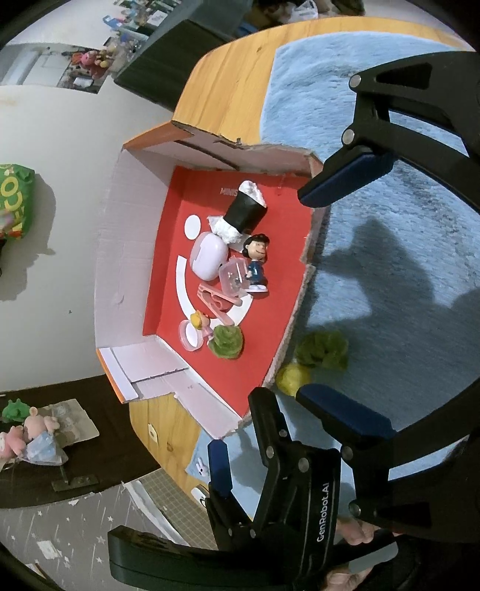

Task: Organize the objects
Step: 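Grasp the yellow bottle cap with the left gripper while the right gripper grasps the green curly plush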

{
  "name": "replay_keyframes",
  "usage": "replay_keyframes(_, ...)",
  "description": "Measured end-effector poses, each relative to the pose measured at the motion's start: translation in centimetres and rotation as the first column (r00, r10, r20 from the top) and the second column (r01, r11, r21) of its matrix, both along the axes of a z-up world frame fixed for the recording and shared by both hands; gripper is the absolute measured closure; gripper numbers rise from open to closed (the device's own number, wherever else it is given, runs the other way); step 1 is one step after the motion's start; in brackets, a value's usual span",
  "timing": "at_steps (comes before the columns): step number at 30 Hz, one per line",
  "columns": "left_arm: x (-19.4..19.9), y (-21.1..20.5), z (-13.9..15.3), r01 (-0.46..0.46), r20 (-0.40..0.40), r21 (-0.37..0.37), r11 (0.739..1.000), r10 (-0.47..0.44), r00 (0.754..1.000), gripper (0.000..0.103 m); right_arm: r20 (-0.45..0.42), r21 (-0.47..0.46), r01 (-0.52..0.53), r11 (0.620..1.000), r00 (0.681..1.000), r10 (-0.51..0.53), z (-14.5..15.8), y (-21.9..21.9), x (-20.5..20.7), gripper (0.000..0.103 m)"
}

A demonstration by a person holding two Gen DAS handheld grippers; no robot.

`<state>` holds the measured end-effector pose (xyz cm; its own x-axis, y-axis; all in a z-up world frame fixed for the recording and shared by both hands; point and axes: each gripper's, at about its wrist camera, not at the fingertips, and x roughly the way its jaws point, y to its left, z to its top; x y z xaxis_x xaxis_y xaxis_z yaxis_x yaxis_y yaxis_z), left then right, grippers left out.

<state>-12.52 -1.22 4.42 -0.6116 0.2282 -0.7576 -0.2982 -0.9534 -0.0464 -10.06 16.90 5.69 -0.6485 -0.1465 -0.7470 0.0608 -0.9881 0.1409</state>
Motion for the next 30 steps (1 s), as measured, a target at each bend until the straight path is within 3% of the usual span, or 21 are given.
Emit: replay_keyframes(30, 2.2, -0.4, -2.7, -0.018, 0.035, -0.021, 1.000, 0.018, 0.999, 0.004, 0.032, -0.007, -0.013, 1.000, 0.999, 0.013, -2.6, -1.1, 2.3, 0.004)
